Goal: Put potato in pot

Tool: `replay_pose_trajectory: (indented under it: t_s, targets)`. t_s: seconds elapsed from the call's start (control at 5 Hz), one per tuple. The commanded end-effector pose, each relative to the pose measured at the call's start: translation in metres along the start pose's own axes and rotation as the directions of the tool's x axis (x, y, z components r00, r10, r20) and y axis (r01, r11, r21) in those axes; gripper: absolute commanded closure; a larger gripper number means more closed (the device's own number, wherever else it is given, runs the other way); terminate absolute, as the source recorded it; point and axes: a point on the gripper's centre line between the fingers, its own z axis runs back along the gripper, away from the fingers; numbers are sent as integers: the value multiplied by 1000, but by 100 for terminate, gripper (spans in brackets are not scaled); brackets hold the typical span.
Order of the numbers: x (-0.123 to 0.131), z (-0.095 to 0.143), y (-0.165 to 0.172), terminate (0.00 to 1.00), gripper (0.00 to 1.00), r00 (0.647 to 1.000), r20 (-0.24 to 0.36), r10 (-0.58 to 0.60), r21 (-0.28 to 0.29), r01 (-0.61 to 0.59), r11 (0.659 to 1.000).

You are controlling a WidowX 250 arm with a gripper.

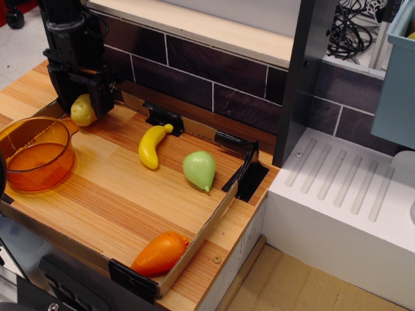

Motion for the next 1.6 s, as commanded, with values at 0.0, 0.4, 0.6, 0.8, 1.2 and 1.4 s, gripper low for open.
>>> replay_pose_trajectory:
  t_s: [0.0, 0.4, 0.6, 0.8, 1.2, 1.4]
  targets:
    - [16, 4, 2, 0, 0, 999, 53, -5, 52, 2, 999]
    - [16, 13, 7, 0, 100, 999, 52, -3, 37, 1, 999]
    - [20, 27, 4, 0, 100, 997, 71, 26, 27, -28, 999]
    - [22, 51, -7, 0, 100, 994, 102, 49, 4, -49, 999]
    - [-20, 75, -29, 0, 100, 999, 25, -31, -57, 32, 998]
    - [-52, 73, -28, 0, 100, 995, 20, -97, -69, 98, 993]
